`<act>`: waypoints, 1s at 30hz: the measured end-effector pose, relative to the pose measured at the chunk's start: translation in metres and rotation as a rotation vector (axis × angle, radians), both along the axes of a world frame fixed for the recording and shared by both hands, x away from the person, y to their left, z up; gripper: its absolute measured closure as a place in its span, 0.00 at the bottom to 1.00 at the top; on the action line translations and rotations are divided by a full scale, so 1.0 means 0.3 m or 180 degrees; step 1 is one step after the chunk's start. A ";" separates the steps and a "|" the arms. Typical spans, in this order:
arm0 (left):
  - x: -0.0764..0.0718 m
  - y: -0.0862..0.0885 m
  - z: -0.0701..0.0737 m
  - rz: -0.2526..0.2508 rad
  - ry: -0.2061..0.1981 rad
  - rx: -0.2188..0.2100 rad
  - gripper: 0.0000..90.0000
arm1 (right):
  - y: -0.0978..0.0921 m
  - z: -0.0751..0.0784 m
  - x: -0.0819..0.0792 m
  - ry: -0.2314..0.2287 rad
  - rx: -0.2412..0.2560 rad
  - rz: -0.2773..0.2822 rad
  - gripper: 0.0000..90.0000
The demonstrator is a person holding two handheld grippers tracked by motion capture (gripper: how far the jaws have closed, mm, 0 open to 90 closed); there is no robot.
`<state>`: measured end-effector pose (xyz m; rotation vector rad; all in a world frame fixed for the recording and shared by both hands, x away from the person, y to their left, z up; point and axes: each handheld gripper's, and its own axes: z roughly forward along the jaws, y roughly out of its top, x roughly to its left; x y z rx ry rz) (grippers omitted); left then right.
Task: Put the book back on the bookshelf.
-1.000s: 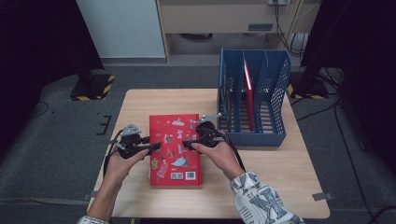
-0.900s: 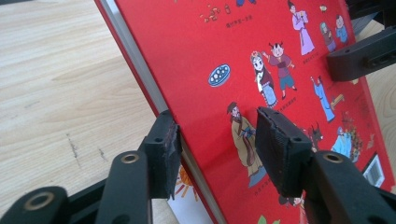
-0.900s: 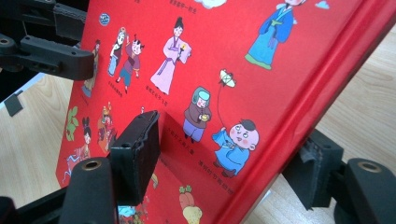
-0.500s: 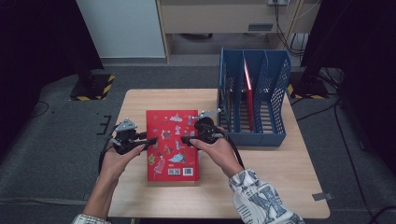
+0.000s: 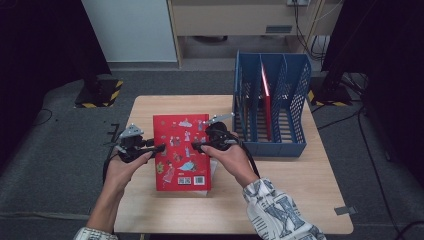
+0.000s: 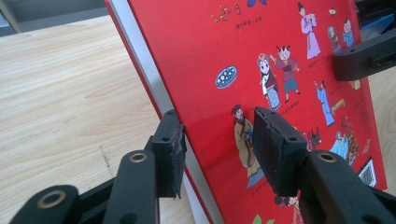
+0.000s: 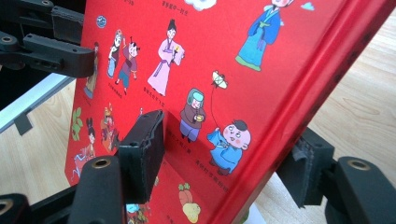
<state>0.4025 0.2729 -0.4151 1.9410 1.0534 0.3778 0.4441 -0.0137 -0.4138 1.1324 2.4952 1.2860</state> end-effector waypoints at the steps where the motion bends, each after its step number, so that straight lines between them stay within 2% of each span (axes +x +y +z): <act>1: 0.000 0.001 0.004 -0.0004 -0.0002 0.0017 0.60 | 0.000 0.005 0.002 -0.0003 -0.0003 0.0004 0.42; 20: 0.016 0.009 0.077 0.0057 -0.0167 0.0053 0.61 | 0.009 0.068 0.019 -0.0110 0.0006 0.0004 0.44; 23: 0.019 0.008 0.073 0.0061 -0.0197 0.0054 0.61 | 0.008 0.072 0.022 -0.0168 -0.0016 0.0023 0.45; 30: 0.020 -0.002 0.075 0.0079 -0.0225 0.0075 0.61 | 0.002 0.070 0.027 -0.0173 -0.0034 0.0028 0.45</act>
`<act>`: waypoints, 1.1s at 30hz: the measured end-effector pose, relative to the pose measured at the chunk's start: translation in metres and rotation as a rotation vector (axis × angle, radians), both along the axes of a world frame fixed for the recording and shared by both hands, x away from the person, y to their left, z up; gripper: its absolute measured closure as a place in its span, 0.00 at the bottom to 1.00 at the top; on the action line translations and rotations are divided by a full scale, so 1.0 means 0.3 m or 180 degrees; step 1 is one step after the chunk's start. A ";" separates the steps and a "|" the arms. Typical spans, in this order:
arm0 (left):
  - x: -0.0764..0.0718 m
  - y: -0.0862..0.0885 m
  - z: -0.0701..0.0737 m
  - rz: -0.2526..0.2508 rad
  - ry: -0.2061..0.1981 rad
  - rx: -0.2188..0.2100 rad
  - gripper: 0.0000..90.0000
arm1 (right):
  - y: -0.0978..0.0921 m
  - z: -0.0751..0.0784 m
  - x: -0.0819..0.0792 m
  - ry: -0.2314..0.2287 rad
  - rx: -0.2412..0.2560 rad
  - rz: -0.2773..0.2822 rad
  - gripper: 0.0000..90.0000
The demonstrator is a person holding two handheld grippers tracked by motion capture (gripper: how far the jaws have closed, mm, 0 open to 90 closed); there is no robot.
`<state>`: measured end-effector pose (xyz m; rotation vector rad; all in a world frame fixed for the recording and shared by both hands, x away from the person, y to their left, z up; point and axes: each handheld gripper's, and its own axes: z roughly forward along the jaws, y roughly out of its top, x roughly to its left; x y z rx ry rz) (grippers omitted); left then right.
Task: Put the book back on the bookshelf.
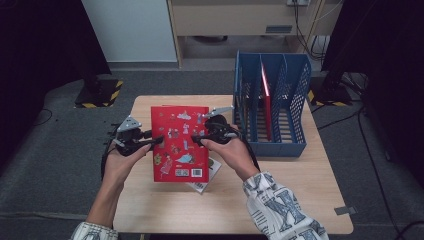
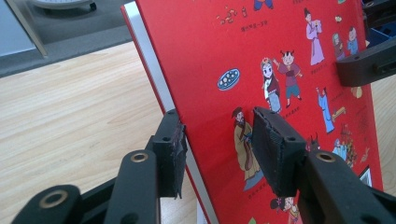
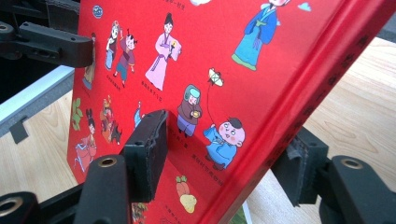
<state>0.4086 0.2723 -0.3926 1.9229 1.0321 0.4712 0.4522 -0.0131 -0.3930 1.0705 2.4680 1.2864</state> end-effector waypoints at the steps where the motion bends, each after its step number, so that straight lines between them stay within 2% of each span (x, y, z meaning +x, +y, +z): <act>1: 0.000 0.000 0.005 0.0001 -0.0014 0.0001 0.61 | 0.000 0.002 0.001 0.0000 0.0014 -0.0003 0.45; 8: 0.005 0.002 0.030 0.0033 -0.0075 -0.0018 0.62 | 0.002 0.033 0.009 -0.0094 0.0000 -0.0004 0.46; 15: 0.003 -0.009 -0.015 0.0015 -0.0067 0.0077 0.66 | -0.007 0.032 0.002 -0.0265 -0.0083 0.0046 0.53; 22: -0.003 -0.024 -0.033 -0.0002 -0.0089 -0.0004 0.65 | -0.026 0.028 -0.021 -0.0383 -0.0109 0.0106 0.56; 26: -0.017 -0.031 -0.036 -0.0019 -0.0123 -0.0078 0.64 | -0.044 0.024 -0.045 -0.0406 -0.0056 0.0138 0.57; 28: -0.029 -0.039 -0.041 -0.0029 -0.0168 -0.0080 0.61 | -0.052 0.020 -0.057 -0.0446 -0.0048 0.0161 0.58; 33: -0.047 -0.042 -0.065 -0.0067 -0.0181 -0.0039 0.59 | -0.063 0.013 -0.075 -0.0514 -0.0009 0.0197 0.58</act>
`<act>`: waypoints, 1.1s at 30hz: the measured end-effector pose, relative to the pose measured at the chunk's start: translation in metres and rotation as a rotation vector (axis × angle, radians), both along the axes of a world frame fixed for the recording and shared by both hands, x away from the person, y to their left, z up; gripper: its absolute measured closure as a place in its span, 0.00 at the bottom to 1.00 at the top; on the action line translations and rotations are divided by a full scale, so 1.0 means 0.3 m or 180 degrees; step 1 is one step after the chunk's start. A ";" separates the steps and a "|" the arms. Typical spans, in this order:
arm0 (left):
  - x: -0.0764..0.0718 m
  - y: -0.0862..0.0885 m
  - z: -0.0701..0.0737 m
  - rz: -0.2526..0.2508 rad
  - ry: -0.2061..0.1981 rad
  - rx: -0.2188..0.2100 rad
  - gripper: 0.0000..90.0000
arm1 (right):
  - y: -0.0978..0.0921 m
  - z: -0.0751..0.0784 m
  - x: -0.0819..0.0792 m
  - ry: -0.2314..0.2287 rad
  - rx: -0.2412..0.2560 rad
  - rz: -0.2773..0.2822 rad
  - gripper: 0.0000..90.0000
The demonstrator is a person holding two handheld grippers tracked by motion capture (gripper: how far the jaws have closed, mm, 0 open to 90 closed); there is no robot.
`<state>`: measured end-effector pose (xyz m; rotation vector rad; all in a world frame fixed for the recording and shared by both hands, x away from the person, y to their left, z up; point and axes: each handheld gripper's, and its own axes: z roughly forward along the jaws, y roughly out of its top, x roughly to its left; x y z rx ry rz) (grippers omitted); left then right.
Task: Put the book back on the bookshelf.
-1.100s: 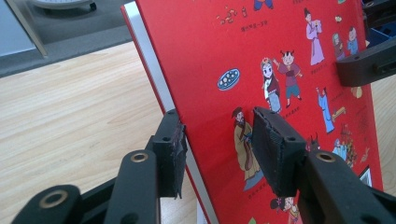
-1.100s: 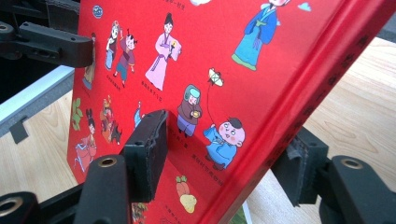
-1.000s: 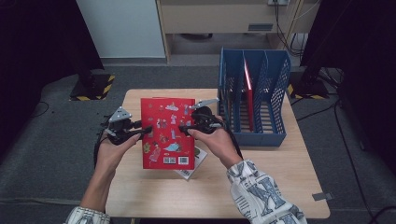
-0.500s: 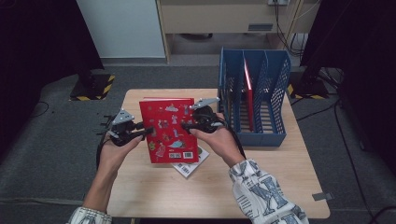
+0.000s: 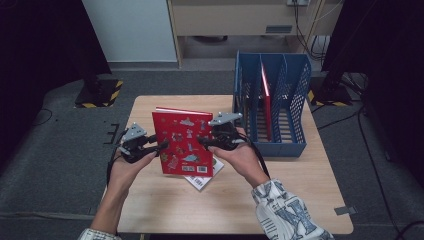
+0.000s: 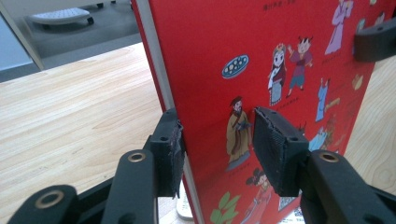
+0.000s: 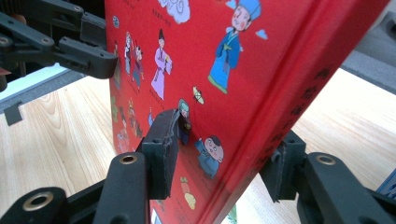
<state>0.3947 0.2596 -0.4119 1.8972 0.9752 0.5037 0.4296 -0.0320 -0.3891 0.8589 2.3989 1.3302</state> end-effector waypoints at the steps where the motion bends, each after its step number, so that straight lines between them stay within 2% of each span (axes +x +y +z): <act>1: -0.001 0.003 -0.002 -0.0001 0.0003 -0.0017 0.60 | 0.001 0.001 -0.001 -0.0007 0.0009 0.0001 0.59; 12: -0.026 0.011 -0.014 0.0011 -0.0033 -0.0066 0.58 | 0.042 0.040 -0.015 -0.0117 0.0170 0.0189 0.60; 19: -0.044 0.005 -0.055 -0.0006 0.0090 -0.0041 0.56 | 0.038 0.055 -0.021 -0.0130 0.0289 0.0361 0.63; 24: -0.053 0.006 -0.083 0.0012 0.0097 -0.0072 0.55 | 0.047 0.061 -0.027 -0.0144 0.0352 0.0455 0.68; 33: -0.061 0.007 -0.095 0.0005 0.0113 -0.0059 0.55 | 0.067 0.069 -0.026 -0.0127 0.0450 0.0551 0.70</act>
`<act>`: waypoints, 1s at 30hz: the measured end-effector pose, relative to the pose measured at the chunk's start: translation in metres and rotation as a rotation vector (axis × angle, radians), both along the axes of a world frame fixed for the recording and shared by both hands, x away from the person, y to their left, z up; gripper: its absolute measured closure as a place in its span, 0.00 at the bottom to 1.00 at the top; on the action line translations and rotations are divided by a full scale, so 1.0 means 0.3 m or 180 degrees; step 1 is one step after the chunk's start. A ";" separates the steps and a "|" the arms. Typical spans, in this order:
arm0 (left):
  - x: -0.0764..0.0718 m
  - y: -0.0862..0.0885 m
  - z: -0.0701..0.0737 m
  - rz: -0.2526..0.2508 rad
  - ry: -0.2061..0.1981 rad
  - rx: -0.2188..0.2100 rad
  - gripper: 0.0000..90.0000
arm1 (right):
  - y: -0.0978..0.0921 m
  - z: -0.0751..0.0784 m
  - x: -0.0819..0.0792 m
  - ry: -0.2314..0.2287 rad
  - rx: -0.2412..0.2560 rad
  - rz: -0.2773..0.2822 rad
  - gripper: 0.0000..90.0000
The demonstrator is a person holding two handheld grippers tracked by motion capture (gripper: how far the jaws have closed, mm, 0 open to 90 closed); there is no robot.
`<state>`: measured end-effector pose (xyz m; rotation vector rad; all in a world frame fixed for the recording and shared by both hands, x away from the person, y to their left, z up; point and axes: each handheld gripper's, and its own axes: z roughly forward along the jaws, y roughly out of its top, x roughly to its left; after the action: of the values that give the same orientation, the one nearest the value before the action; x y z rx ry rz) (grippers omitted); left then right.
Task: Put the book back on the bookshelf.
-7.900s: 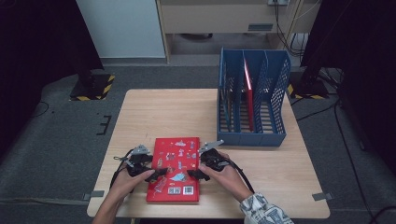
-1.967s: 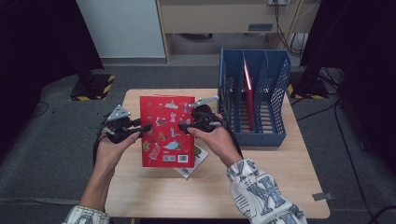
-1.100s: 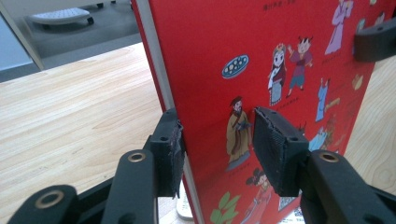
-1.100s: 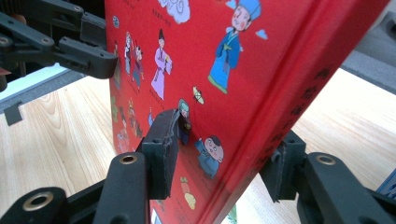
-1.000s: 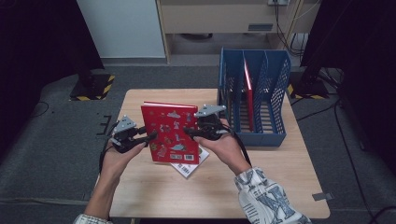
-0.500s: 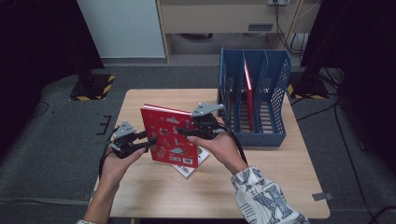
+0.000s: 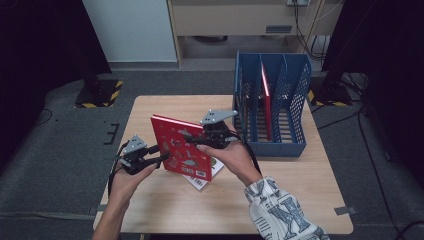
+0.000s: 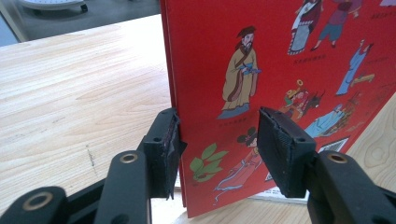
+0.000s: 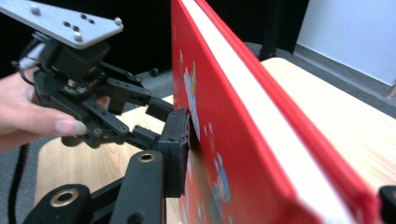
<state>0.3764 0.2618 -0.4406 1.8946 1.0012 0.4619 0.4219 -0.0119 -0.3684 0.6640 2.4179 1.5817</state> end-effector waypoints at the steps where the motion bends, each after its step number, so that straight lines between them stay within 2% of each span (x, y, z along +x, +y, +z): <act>1: 0.000 0.000 -0.002 0.0000 0.0007 0.0000 0.54 | 0.002 0.000 0.001 0.0004 0.0016 0.0035 0.70; 7: -0.001 0.002 -0.026 -0.0009 0.0068 0.0030 0.52 | 0.006 0.000 0.003 -0.0006 0.0071 0.0098 0.76; 11: -0.011 0.024 -0.066 0.0080 0.0120 0.0016 0.44 | 0.003 0.004 0.002 -0.0010 0.0097 0.0112 0.78; 14: -0.019 0.055 -0.123 0.0116 0.0242 0.0124 0.41 | 0.005 0.005 -0.001 -0.0025 0.0094 0.0134 0.79; 19: -0.028 0.092 -0.187 0.0165 0.0426 0.0188 0.34 | 0.007 0.006 -0.007 -0.0042 0.0099 0.0149 0.80; 20: -0.029 0.093 -0.201 0.0146 0.0487 0.0237 0.33 | 0.007 0.006 -0.007 -0.0048 0.0101 0.0150 0.80; 23: -0.023 0.093 -0.230 0.0138 0.0639 0.0494 0.25 | 0.010 0.007 -0.008 -0.0049 0.0106 0.0137 0.80; 30: -0.022 0.096 -0.233 0.0242 0.0647 0.0448 0.16 | 0.007 0.010 -0.006 -0.0037 0.0134 0.0126 0.79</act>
<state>0.3697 0.2905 -0.5104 2.0658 1.2041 0.3980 0.4201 -0.0098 -0.3655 0.6160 2.4101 1.6511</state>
